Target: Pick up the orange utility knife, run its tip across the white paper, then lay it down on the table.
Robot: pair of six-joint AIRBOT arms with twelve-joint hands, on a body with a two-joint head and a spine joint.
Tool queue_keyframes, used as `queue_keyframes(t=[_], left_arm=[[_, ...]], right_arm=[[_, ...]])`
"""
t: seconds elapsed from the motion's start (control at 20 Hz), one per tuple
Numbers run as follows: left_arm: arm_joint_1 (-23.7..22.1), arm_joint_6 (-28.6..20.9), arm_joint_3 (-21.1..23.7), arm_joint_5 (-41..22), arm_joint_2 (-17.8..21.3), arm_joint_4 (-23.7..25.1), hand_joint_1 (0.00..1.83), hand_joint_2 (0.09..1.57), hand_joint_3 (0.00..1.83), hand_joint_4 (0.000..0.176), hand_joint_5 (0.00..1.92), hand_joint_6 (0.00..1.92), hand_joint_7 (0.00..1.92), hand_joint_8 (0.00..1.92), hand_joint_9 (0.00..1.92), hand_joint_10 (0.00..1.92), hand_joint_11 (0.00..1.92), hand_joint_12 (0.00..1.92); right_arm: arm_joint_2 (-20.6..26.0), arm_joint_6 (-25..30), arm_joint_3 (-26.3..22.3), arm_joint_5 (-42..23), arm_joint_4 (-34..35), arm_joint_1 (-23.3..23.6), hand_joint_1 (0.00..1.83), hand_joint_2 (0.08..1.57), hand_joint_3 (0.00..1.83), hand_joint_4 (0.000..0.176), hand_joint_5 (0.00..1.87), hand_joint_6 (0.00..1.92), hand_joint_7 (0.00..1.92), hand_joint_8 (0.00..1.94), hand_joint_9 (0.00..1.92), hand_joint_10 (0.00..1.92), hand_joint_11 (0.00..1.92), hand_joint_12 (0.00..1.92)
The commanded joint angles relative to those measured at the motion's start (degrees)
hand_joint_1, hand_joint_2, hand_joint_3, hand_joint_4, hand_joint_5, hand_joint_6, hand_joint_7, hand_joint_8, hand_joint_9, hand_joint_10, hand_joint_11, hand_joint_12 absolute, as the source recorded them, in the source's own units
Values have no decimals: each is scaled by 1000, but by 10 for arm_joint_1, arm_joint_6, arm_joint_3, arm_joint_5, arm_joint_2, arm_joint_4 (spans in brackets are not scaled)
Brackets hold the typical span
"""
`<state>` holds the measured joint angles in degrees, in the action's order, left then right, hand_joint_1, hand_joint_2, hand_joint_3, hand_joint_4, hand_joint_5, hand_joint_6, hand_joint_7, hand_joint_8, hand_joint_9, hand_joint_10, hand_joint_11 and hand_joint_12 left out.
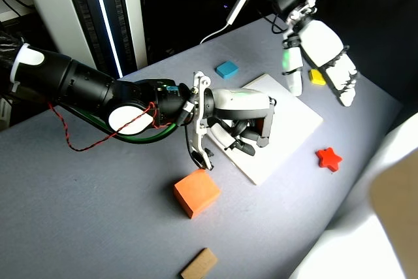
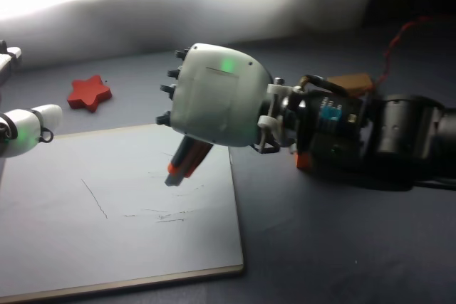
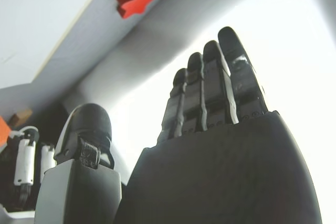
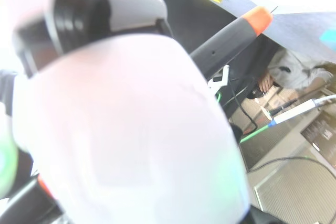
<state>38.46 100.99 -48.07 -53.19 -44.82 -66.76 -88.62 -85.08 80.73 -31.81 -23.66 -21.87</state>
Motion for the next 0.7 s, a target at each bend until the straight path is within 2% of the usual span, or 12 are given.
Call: queue_keyframes(t=[0.0, 0.25, 0.4, 0.65], left_arm=[[-8, 3, -7, -43, 7, 28, 80, 1319, 3, 0, 28, 0, 135, 0, 160, 2, 0, 679], [-9, 6, -9, -43, 6, 28, 65, 1319, 1, 0, 75, 16, 153, 6, 169, 7, 0, 678], [-9, 9, -6, -41, 6, 26, 72, 1322, 1, 0, 86, 15, 148, 2, 157, 1, 0, 661], [-9, 15, -7, -40, 3, 24, 78, 1322, 0, 0, 82, 8, 162, 4, 174, 7, 0, 708]], right_arm=[[-8, -15, 7, -77, 5, 9, 1567, 1198, 128, 176, 1384, 1921, 1556, 1941, 1653, 1921, 1696, 1921], [-62, -54, 61, -123, 5, 11, 1543, 1212, 122, 176, 1377, 1921, 1550, 1941, 1653, 1921, 1701, 1921], [-74, -61, 62, -130, -3, 4, 1570, 1204, 109, 176, 1398, 1921, 1554, 1941, 1659, 1921, 1712, 1921], [-92, -41, 73, -147, -91, -2, 1572, 1215, 106, 176, 1406, 1921, 1565, 1941, 1660, 1921, 1708, 1921]])
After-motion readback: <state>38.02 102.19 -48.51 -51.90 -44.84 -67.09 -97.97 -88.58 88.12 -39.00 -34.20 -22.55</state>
